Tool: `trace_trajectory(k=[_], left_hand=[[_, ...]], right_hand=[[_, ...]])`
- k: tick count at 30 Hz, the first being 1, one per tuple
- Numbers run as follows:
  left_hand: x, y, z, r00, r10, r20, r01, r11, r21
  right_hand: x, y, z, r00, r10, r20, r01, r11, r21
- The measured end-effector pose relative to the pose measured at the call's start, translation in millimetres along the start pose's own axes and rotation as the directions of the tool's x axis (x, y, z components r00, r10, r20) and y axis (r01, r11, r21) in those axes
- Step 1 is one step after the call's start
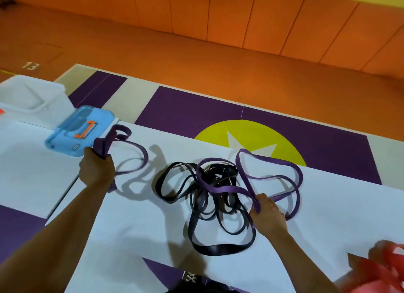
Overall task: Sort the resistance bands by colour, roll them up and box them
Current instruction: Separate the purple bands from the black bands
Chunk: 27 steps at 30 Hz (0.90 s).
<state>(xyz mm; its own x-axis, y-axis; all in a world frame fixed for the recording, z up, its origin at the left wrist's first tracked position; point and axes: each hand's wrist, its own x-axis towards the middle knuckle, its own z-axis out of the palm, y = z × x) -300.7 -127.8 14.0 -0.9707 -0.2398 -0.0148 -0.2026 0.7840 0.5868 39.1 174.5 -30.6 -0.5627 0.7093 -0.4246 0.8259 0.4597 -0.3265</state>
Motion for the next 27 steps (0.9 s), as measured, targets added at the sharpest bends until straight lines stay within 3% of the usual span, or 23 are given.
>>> trace_trajectory(k=[4,7,10,12,17,20,23,27], left_hand=[[12,0,10,1.0,-0.025,0.0,0.025,0.999,-0.02],[29,-7,26,0.99,-0.009,0.141,0.013,1.0,-0.028],[39,-20,51,0.935,-0.075,0.347,0.016,0.985,0.17],[36,-27,67,0.907,-0.108,0.408,-0.039,0.941,0.336],[-1,-20,77,0.92,-0.043,0.39,-0.129,0.906,0.403],[-21,-7,78,0.949,0.115,0.292,-0.246,0.851,0.464],[-52,16,86,0.856,0.365,0.365,-0.5,0.762,0.411],[-116,54,113,0.639,0.517,0.57,-0.72,0.663,0.205]], right_hand=[[2,3,1,1.0,0.015,0.009,-0.015,1.0,0.009],[2,4,3,1.0,0.017,0.003,-0.017,1.0,0.019],[3,3,2,1.0,0.018,0.01,-0.018,1.0,0.009],[4,4,2,1.0,0.017,0.008,-0.017,1.0,0.01],[10,8,-2,0.999,0.002,-0.035,-0.001,1.0,0.019],[13,12,-7,0.998,-0.001,-0.058,0.003,0.999,0.04],[19,17,-14,0.998,0.0,-0.064,0.004,0.997,0.072],[28,29,-22,0.995,0.005,-0.101,0.003,0.997,0.077]])
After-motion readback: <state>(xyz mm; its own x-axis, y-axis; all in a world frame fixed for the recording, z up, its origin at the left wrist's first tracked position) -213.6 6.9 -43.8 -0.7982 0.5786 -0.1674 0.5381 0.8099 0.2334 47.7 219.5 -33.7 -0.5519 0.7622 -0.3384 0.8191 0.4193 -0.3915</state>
